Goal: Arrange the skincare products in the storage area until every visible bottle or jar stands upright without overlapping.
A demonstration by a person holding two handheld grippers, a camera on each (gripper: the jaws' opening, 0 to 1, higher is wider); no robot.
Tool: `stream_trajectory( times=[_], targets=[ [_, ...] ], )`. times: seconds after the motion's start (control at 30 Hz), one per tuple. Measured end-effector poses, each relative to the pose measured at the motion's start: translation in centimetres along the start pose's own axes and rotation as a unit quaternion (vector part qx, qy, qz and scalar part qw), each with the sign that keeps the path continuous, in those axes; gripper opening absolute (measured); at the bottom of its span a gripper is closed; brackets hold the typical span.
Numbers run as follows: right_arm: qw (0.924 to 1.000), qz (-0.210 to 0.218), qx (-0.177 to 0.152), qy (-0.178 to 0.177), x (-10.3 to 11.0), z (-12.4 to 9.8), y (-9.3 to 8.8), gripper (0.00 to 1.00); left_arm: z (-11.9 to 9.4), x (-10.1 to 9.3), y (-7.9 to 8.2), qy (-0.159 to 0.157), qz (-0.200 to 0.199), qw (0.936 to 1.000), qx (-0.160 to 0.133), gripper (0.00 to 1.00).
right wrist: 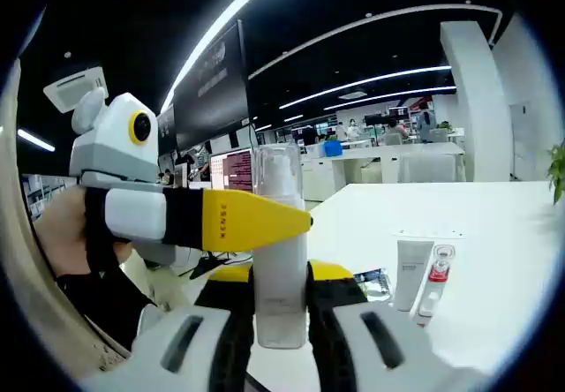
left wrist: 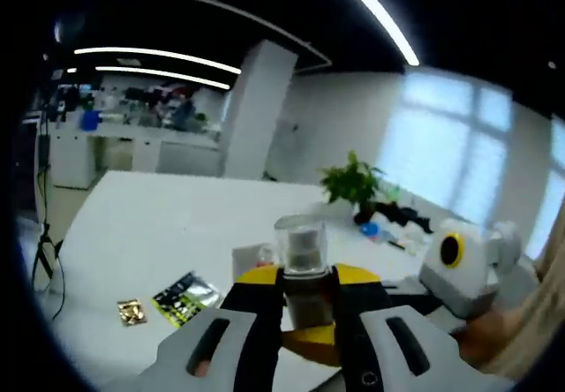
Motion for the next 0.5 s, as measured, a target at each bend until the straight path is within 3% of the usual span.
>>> stream_trajectory(
  times=[0.23,0.37,0.43,0.47,0.5],
  targets=[
    [0.9983,0.037,-0.015,0.043,0.1,-1.0,-0.3,0.20,-0.6,-0.2,-0.2,-0.011,-0.010,0.9999,-0.008,0.17],
    [0.9962,0.054,-0.023,0.064,0.1,-1.6,-0.3,0.20,-1.0,-0.4,-0.3,-0.037,0.004,0.9993,-0.010,0.18],
    [0.9927,0.073,-0.033,0.090,0.2,-1.9,-0.2,0.20,-1.2,-0.4,-0.2,-0.077,0.009,0.9969,-0.010,0.19],
    [0.9914,0.078,-0.036,0.098,0.2,-1.9,-0.1,0.20,-1.3,-0.3,-0.1,-0.098,-0.009,0.9952,-0.003,0.19],
    [0.9839,0.107,-0.056,0.131,0.2,-2.3,0.0,0.20,-1.4,-0.2,-0.1,-0.136,-0.043,0.9896,0.021,0.21]
  ],
)
Point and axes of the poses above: the point that each gripper's makers call its tool centre point, and the gripper's own axes: z roughly forward along the fingers, x roughly to its left, y roughly out of its top, the point moved 10 cm from there along -z, roughly backward along the fingers, and after that the axes turned 4 degrees about x, right-handed, at the moved point
